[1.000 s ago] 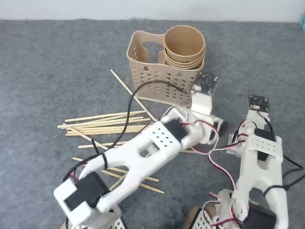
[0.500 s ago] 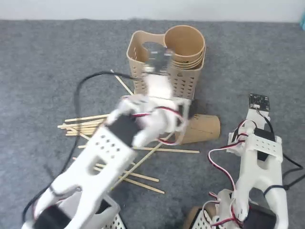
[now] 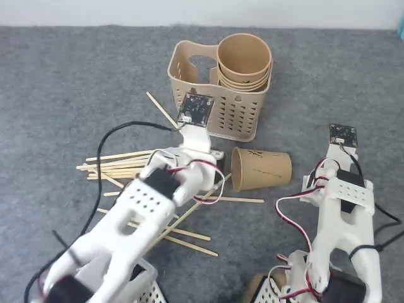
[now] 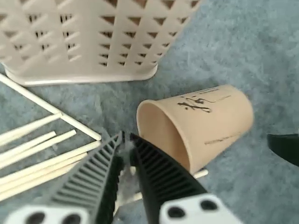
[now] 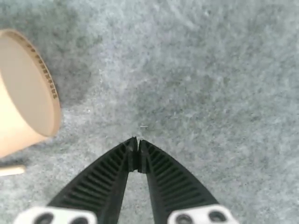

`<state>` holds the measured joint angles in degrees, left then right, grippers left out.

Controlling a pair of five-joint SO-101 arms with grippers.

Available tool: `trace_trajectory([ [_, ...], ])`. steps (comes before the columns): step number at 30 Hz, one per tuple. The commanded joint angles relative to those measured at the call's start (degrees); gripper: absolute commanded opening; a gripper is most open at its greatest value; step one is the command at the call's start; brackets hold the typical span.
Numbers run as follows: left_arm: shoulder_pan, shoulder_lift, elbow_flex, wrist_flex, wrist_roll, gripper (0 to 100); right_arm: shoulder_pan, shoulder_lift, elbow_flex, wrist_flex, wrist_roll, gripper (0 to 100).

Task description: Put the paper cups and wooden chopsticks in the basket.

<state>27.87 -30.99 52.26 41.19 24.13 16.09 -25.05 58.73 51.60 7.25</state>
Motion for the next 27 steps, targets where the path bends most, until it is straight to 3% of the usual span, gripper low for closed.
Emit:
trace_trajectory([
  [1, 1.32, 10.55, -1.80, -6.51, 2.37, 1, 1.36, -0.31, -3.25, -1.27, -1.05, 0.9],
  [8, 2.55, 24.79, -9.27, -7.56, 4.84, 1, 1.80, -0.40, -5.36, 2.51, -1.93, 0.9],
  [15, 3.96, 25.49, -12.97, -6.51, 7.12, 1, 3.03, -0.13, -6.15, 0.04, -2.46, 0.9],
  [27, 12.57, 25.76, -22.11, -6.59, 7.47, 1, 3.38, 0.40, -4.48, -6.64, -4.48, 0.9],
])
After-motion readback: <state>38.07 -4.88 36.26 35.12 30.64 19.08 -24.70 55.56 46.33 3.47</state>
